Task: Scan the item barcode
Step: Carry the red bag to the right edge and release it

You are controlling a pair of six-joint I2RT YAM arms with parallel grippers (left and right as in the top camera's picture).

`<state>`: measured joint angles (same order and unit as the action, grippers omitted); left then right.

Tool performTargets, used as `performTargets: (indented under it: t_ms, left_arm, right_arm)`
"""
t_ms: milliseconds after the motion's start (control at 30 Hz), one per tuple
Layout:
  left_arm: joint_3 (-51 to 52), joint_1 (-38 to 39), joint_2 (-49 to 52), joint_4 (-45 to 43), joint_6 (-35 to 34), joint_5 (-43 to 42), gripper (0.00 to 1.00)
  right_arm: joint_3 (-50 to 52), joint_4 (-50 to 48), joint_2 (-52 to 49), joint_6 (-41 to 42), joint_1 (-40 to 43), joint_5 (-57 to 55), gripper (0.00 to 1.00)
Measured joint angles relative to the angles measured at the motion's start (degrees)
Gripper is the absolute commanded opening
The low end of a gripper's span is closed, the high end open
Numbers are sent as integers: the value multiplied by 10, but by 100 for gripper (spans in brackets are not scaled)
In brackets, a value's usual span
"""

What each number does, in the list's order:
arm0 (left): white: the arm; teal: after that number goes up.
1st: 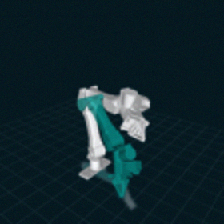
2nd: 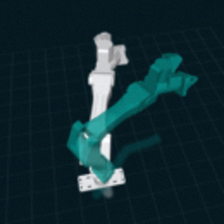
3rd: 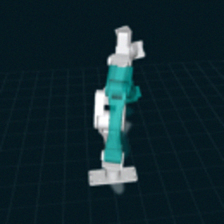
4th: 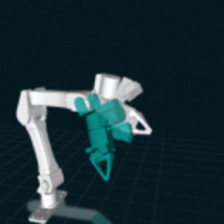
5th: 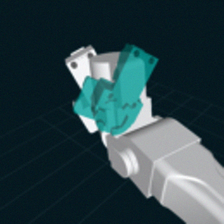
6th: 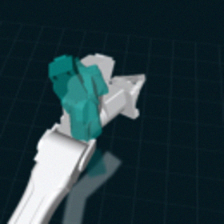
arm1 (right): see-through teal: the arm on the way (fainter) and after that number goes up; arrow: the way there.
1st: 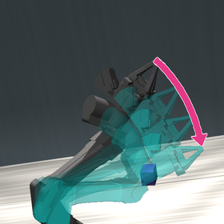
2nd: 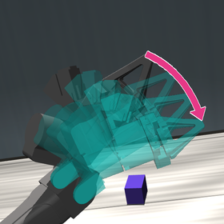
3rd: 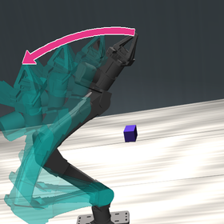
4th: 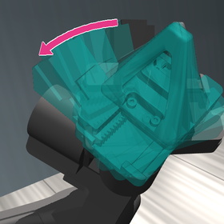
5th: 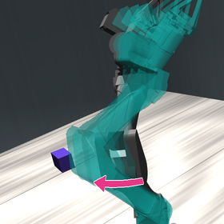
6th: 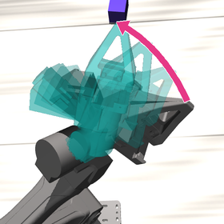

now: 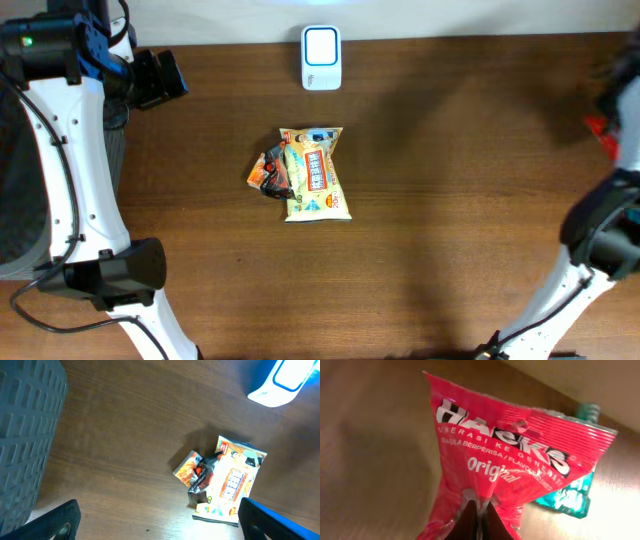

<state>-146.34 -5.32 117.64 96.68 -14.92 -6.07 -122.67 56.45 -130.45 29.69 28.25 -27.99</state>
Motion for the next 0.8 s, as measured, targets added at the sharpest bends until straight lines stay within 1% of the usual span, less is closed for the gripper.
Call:
performTargets:
  t_ms: [67,100,200,233,300,367,400,433,467,533,567,633,667,700,733,767,800]
  left_arm:
    - [0,0,0,0,0,0,99]
    - [0,0,0,0,0,0,99]
    - [0,0,0,0,0,0,99]
    - [0,0,0,0,0,0,99]
    - [0,0,0,0,0,0,99]
    - [0,0,0,0,0,0,99]
    - [0,0,0,0,0,0,99]
    - [0,0,0,0,0,0,99]
    - [0,0,0,0,0,0,99]
    - [0,0,0,0,0,0,99]
    - [0,0,0,0,0,0,99]
    - [0,0,0,0,0,0,99]
    - [0,0,0,0,0,0,99]
    - [0,0,0,0,0,0,99]
    - [0,0,0,1,0,0,99]
    - [0,0,0,0,0,0,99]
    - [0,0,0,0,0,0,99]
  right_arm:
    - [0,0,0,10,65,50,4]
    - [0,-3,-1,13,78,61,4]
    - [0,-26,-18,18,111,84,12]
    - [0,-36,-27,18,118,88,18]
    - [0,-43,-33,17,123,91,19]
    - [0,-47,-33,18,125,93,35]
    - [0,-46,-33,19,125,95,39]
    - [0,-45,-33,19,125,99,40]
    - [0,-44,-33,14,125,108,43]
    - [0,-47,-33,-29,123,192,68]
    - [0,-46,-33,-51,121,244,73]
    - [0,-30,-33,-104,106,383,73]
    - [0,5,-33,-125,85,464,73]
    - [-1,40,-34,-134,67,497,70]
    - [-1,88,-34,-143,24,543,67]
    - [-1,109,-35,-161,-4,557,58]
    - [-1,143,-35,-201,-55,573,35]
